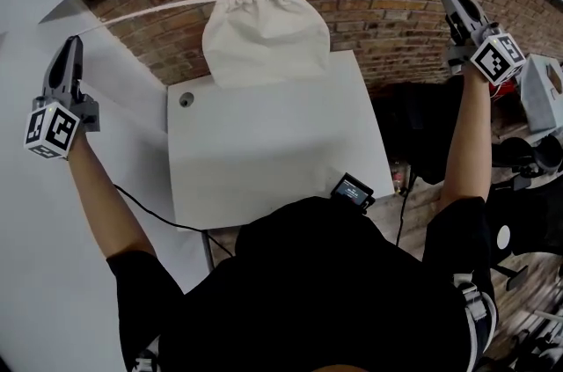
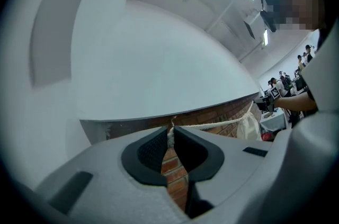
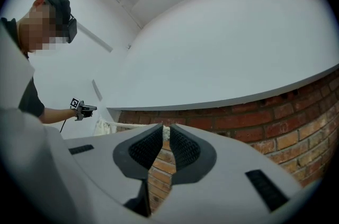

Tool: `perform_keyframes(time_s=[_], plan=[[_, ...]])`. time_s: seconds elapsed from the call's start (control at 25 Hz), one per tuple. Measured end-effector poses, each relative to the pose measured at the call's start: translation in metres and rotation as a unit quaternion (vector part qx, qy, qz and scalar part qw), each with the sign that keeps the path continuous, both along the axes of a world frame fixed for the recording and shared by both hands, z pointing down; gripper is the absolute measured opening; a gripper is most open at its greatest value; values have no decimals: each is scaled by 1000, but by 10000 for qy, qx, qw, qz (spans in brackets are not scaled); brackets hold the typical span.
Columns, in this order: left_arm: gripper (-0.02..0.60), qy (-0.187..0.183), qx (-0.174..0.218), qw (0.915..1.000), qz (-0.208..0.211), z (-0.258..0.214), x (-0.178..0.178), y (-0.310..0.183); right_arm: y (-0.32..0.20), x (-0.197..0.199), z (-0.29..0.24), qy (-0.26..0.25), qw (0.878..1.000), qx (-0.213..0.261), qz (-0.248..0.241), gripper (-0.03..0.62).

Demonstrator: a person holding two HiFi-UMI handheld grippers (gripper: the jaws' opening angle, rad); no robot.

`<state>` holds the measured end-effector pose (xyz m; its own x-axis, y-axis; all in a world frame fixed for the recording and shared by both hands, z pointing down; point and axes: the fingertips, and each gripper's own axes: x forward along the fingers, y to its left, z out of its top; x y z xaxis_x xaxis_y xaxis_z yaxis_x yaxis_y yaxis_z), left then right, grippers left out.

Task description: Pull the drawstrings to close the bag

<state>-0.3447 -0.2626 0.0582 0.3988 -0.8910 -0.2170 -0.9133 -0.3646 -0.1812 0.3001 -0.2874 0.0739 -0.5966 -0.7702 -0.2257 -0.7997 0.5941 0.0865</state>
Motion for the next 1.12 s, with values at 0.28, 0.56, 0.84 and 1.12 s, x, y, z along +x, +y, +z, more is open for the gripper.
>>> perform_keyframes(time_s=[0.28, 0.56, 0.84, 1.12], plan=[[48, 241, -97, 9996, 139, 7, -1, -5, 7, -6, -2, -2, 9998, 60, -181, 45], [48, 363, -111, 9989, 271, 8, 4, 0, 16, -1, -8, -117, 9996, 112, -242, 44], [48, 467, -140, 9979, 415, 7, 5, 3, 18, 3, -7, -136, 9996, 77, -238, 45], [48, 626, -188, 9964, 535, 8, 5, 4, 18, 8, -5, -57, 9998, -6, -170, 44]])
